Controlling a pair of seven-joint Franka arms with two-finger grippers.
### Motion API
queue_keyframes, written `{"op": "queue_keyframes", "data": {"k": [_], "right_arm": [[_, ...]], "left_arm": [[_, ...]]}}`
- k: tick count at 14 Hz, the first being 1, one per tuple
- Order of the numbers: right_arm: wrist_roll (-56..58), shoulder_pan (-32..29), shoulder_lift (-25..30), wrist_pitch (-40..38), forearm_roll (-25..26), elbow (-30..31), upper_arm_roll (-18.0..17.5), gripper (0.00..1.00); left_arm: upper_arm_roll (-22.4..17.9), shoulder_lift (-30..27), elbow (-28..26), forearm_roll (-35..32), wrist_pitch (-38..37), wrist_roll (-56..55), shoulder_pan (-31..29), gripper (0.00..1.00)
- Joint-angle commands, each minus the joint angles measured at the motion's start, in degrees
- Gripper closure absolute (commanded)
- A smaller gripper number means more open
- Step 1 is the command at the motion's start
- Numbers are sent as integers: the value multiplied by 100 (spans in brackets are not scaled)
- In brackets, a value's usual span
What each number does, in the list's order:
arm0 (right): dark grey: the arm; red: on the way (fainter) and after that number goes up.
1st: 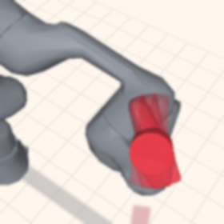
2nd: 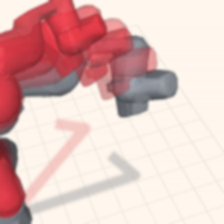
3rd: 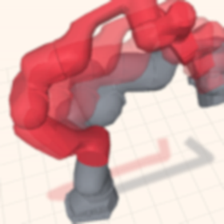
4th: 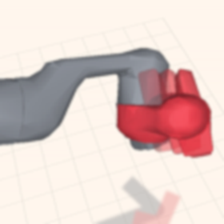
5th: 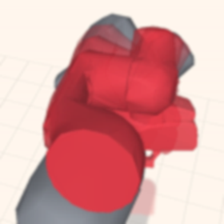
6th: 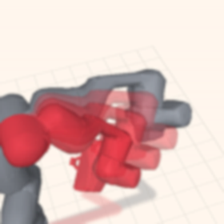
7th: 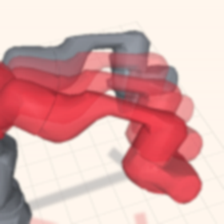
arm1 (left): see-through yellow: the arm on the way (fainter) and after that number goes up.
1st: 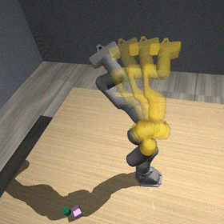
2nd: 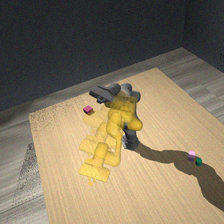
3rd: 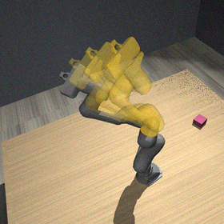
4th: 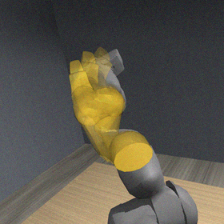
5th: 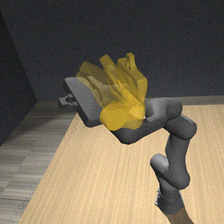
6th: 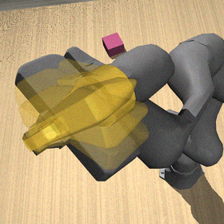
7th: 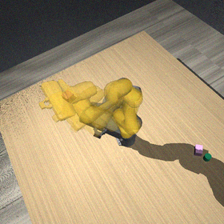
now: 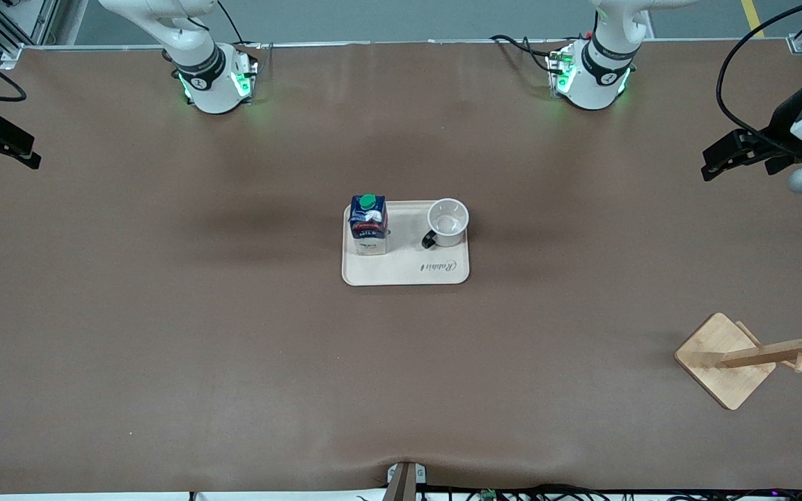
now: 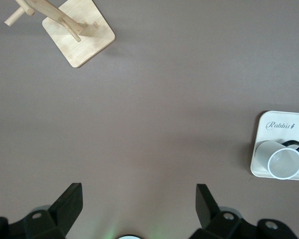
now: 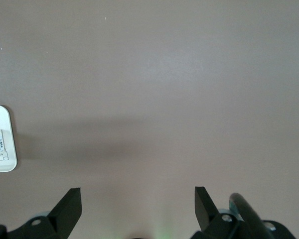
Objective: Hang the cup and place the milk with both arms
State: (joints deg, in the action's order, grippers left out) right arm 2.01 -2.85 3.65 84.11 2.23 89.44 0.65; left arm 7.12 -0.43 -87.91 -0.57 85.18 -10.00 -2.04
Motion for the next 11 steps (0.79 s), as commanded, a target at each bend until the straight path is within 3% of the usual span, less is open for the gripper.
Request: {"op": "queue_keyframes", "data": {"k": [1, 9, 11], "right_arm": [[80, -93, -66, -88, -56, -146, -48, 0], [80, -93, -66, -97, -56, -146, -48, 0], [80, -93, -66, -96, -56, -146, -48, 0]], "left_arm": [[35, 52, 143, -223, -133, -73, 37, 0], [132, 104, 125, -216, -124, -73, 55, 0], [403, 219, 116, -216, -98, -3, 46, 0]]}}
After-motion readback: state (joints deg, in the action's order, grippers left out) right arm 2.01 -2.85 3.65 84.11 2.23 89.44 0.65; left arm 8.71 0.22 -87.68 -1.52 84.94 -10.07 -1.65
